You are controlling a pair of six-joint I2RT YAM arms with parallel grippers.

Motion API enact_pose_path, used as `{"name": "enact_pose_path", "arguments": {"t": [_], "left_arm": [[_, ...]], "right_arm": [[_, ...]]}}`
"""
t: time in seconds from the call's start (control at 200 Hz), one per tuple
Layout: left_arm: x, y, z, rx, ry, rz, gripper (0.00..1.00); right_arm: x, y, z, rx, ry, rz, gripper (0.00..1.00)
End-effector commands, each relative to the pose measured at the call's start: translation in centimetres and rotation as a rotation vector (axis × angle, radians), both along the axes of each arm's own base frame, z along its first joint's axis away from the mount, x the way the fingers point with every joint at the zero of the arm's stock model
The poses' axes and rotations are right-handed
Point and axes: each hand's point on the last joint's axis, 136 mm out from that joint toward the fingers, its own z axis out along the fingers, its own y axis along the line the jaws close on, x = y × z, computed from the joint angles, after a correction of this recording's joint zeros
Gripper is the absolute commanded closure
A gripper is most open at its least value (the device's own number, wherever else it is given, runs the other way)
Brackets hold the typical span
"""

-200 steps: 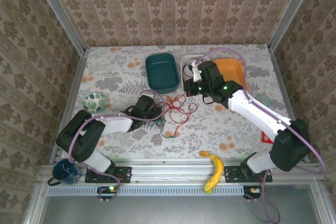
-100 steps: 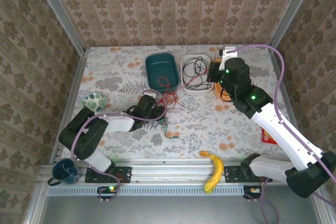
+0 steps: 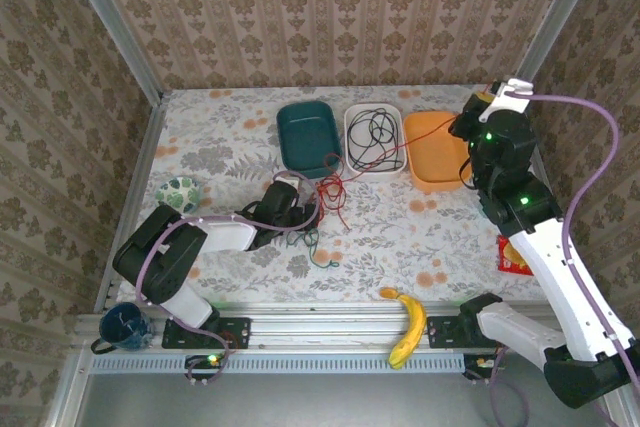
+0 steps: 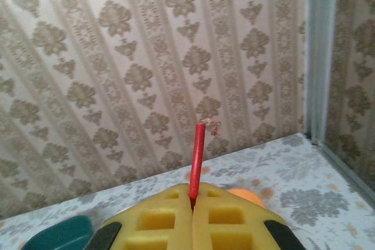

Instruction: Untangle the cables

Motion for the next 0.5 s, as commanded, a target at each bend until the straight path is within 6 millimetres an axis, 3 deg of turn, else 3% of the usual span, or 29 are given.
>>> {"name": "enact_pose_path", "arguments": {"t": [0.0,0.245,0.495], "left_arm": [[-3.4,4.0,-4.3,0.166,0.163,0.031,0.13],[-3.7,5.1,-4.8,0.204,0.173,0.062,0.09],[-3.8,5.5,-5.0,0.214,0.177,0.08,0.07]], "right_arm": [[-1.5,-2.9,3.8,0.04,-0.111,-0.104,1.0],[-3.2,-7.8,6.6,0.086,-0.189,-0.23,1.0],[-4.2,-11.3,7.1,0.158,-0.189,-0.3,1.0]]}}
